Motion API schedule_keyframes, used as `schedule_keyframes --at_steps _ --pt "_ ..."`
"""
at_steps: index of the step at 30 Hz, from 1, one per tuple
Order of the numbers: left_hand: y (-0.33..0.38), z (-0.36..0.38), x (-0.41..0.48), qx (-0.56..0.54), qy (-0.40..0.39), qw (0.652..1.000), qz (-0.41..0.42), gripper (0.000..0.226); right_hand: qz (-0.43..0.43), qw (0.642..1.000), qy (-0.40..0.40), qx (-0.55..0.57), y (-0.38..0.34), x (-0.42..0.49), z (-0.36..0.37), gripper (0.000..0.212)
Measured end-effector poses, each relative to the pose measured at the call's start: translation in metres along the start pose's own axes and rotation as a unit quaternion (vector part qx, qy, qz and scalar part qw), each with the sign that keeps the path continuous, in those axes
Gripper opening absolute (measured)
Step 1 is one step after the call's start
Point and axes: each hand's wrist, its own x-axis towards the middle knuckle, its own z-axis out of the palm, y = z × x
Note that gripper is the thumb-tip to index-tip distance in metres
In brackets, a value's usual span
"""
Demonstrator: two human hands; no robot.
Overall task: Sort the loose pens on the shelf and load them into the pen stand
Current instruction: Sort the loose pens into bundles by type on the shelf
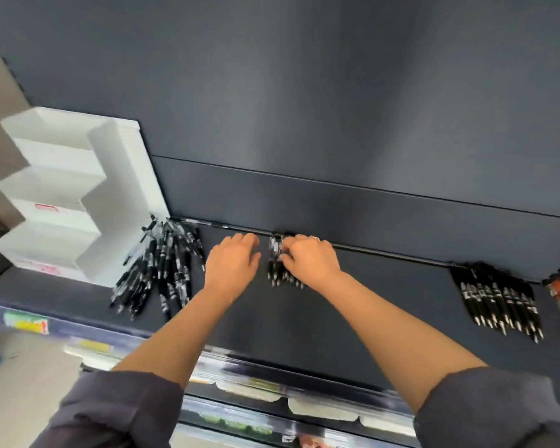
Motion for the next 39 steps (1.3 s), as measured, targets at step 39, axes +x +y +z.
schedule_keyframes --at_steps 39 --pt "-0.205 0.015 0.077 0.028 -0.071 0.997 0.021 0.047 0.114 0.937 -0.187 0.273 -0.118 0.166 0.083 0.008"
